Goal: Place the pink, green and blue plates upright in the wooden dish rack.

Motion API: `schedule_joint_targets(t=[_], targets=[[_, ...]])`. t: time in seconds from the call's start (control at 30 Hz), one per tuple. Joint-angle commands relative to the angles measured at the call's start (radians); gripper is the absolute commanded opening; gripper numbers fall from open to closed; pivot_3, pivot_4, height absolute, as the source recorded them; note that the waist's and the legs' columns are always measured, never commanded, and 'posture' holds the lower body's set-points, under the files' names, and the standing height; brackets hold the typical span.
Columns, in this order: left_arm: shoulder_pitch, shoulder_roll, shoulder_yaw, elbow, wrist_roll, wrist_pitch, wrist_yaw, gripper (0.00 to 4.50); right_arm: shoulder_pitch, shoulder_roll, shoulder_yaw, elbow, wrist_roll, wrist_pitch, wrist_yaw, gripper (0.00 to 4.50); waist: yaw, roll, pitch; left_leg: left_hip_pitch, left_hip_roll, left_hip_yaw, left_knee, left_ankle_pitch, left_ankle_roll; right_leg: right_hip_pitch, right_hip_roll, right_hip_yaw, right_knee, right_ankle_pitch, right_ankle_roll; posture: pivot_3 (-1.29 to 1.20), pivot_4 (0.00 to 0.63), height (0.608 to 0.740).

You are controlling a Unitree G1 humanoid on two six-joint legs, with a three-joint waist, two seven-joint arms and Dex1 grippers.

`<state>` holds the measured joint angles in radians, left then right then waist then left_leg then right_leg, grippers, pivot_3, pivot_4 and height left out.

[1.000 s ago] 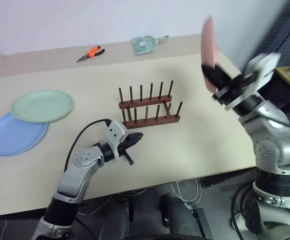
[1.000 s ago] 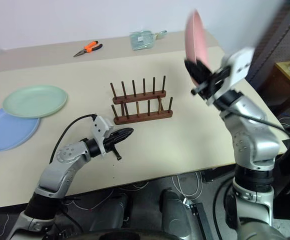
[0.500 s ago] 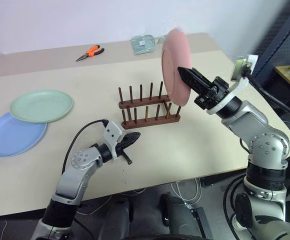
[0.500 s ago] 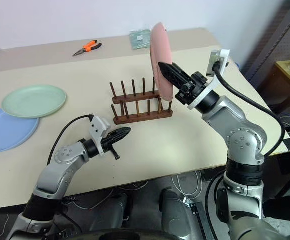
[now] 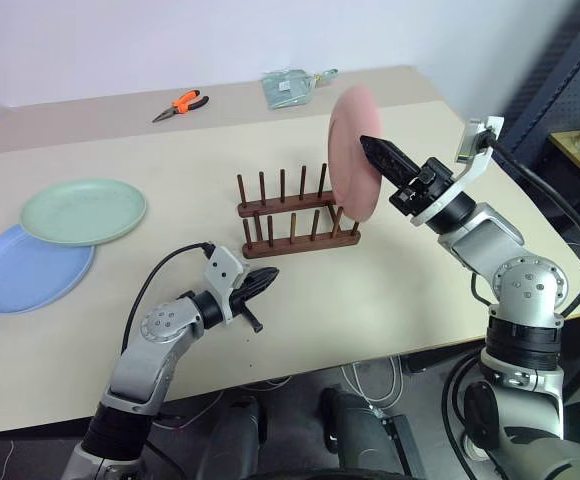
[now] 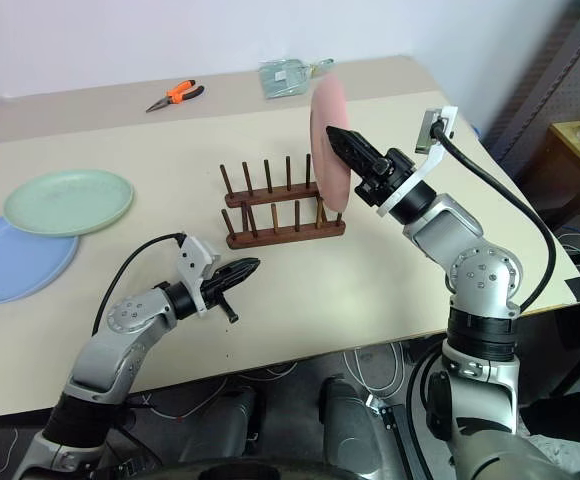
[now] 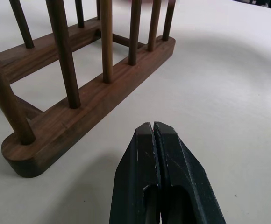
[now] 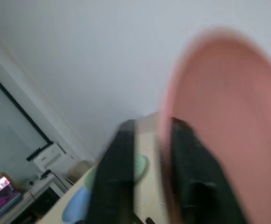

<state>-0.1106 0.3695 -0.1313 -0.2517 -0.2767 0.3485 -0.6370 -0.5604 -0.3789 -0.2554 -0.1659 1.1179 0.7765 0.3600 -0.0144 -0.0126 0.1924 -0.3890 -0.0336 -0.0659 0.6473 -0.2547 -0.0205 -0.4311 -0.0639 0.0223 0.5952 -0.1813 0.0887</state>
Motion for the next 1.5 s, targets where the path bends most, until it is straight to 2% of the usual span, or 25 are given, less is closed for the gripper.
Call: schedule_joint_targets(t=[0.03, 0.13, 0.3, 0.33, 0.37, 0.43, 0.53, 0.63, 0.7, 0.83, 1.1, 1.2, 1.37, 1.43, 1.5], targets=[[0.007, 0.0, 0.035, -0.053, -0.041, 0.018, 0.002, 0.54, -0.024, -0.069, 0.039, -0.023, -0.171, -0.094, 0.044, 2.5, 0.0, 0.0, 0.0, 0.0, 0.0, 0.0, 0.0, 0.0, 0.0, 0.0, 0.0, 0.0, 0.0, 0.0, 0.0, 0.0, 0.15, 0.739], [0.01, -0.003, 0.061, -0.061, -0.062, 0.029, 0.016, 1.83, -0.025, -0.13, 0.081, -0.022, -0.32, -0.177, 0.084, 2.5, 0.0, 0.0, 0.0, 0.0, -0.001, 0.0, 0.0, 0.0, 0.0, 0.0, 0.0, 0.0, 0.0, 0.0, 0.0, 0.0, 0.15, 0.739], [-0.025, -0.061, 0.222, -0.046, -0.117, 0.026, 0.153, 4.45, -0.047, -0.239, 0.106, -0.009, -0.537, -0.332, 0.14, 2.5, 0.001, 0.0, 0.0, 0.0, -0.002, 0.001, 0.0, 0.0, 0.0, -0.001, 0.0, 0.0, 0.0, -0.001, 0.001, 0.0, 0.15, 0.739], [-0.041, -0.084, 0.278, -0.041, -0.127, 0.007, 0.209, 4.5, -0.056, -0.257, 0.107, -0.015, -0.574, -0.361, 0.149, 3.08, 0.002, 0.0, 0.0, 0.0, -0.002, 0.001, 0.0, 0.0, 0.0, -0.001, 0.0, 0.0, 0.0, -0.001, 0.001, 0.0, 0.15, 0.739], [-0.059, -0.105, 0.329, -0.033, -0.125, -0.014, 0.268, 4.5, -0.065, -0.276, 0.116, -0.02, -0.617, -0.394, 0.159, 3.43, 0.001, 0.0, 0.0, 0.0, -0.002, 0.0, 0.0, 0.0, 0.0, -0.001, 0.0, 0.0, 0.0, -0.001, 0.001, 0.0, 0.15, 0.739], [-0.104, -0.136, 0.43, 0.001, -0.077, -0.067, 0.422, 4.5, -0.087, -0.305, 0.161, -0.045, -0.705, -0.461, 0.188, 4.4, 0.0, -0.001, 0.0, 0.0, -0.002, 0.001, 0.0, 0.0, 0.0, -0.001, 0.0, 0.0, 0.0, 0.0, 0.002, 0.0, 0.15, 0.739], [-0.162, -0.161, 0.527, 0.031, 0.021, -0.11, 0.642, 4.5, -0.105, -0.317, 0.255, -0.102, -0.8, -0.535, 0.253, 4.49, -0.002, -0.001, 0.0, 0.0, -0.002, 0.001, 0.0, 0.0, 0.0, -0.001, 0.001, 0.0, 0.0, 0.002, 0.004, 0.0, 0.15, 0.739], [-0.212, -0.182, 0.632, 0.042, 0.137, -0.113, 0.905, 4.5, -0.124, -0.279, 0.421, -0.178, -0.903, -0.586, 0.321, 4.49, -0.002, -0.002, 0.0, 0.0, -0.002, 0.0, 0.0, 0.0, 0.0, -0.001, 0.001, 0.0, 0.0, 0.003, 0.004, 0.0, 0.15, 0.739], [-0.227, -0.191, 0.659, 0.039, 0.168, -0.108, 0.986, 4.5, -0.127, -0.245, 0.482, -0.196, -0.939, -0.598, 0.336, 4.49, 0.001, -0.003, 0.0, 0.0, -0.002, 0.0, 0.0, 0.0, 0.0, -0.001, 0.001, 0.0, 0.0, 0.003, 0.005, 0.0, 0.15, 0.739], [-0.288, -0.237, 0.769, 0.045, 0.035, -0.015, 1.075, 4.5, -0.073, -0.141, 0.603, -0.188, -0.993, -0.615, 0.342, 4.49, 0.015, -0.007, -0.001, -0.001, -0.003, -0.003, 0.001, 0.001, -0.002, 0.0, -0.001, -0.001, -0.001, 0.004, 0.006, 0.0, 0.15, 0.739], [-0.351, -0.23, 0.861, 0.113, -0.19, 0.191, 1.079, 4.5, 0.02, -0.057, 0.651, -0.157, -1.026, -0.62, 0.353, 4.49, 0.022, -0.008, -0.001, -0.001, -0.005, -0.003, 0.001, 0.001, -0.003, 0.0, -0.001, -0.002, -0.001, 0.004, 0.005, 0.0, 0.15, 0.739], [-0.392, -0.216, 0.917, 0.187, -0.279, 0.222, 1.084, 3.67, 0.029, -0.044, 0.628, -0.168, -1.033, -0.606, 0.34, 4.5, 0.02, -0.008, -0.001, -0.001, -0.005, -0.004, 0.001, 0.001, -0.004, 0.0, 0.0, -0.002, -0.001, 0.004, 0.005, 0.0, 0.15, 0.739], [-0.413, -0.188, 0.923, 0.23, -0.337, 0.208, 1.058, 0.94, 0.049, -0.041, 0.611, -0.189, -1.039, -0.586, 0.335, 4.5, 0.013, -0.008, -0.001, -0.001, -0.005, -0.004, 0.001, 0.001, -0.004, 0.0, 0.0, -0.003, 0.0, 0.004, 0.005, 0.0, 0.15, 0.739], [-0.416, -0.183, 0.914, 0.227, -0.359, 0.194, 1.036, 0.04, 0.056, -0.041, 0.605, -0.199, -1.044, -0.579, 0.33, 4.5, 0.008, -0.008, -0.001, -0.001, -0.005, -0.004, 0.0, 0.002, -0.005, 0.0, 0.0, -0.003, 0.0, 0.004, 0.005, 0.0, 0.15, 0.739], [-0.415, -0.189, 0.904, 0.197, -0.392, 0.168, 0.996, 0.04, 0.06, -0.045, 0.597, -0.205, -1.055, -0.579, 0.322, 4.5, 0.007, -0.009, -0.001, -0.001, -0.005, -0.004, 0.0, 0.002, -0.005, 0.0, 0.0, -0.003, 0.0, 0.004, 0.005, 0.0, 0.15, 0.739]])
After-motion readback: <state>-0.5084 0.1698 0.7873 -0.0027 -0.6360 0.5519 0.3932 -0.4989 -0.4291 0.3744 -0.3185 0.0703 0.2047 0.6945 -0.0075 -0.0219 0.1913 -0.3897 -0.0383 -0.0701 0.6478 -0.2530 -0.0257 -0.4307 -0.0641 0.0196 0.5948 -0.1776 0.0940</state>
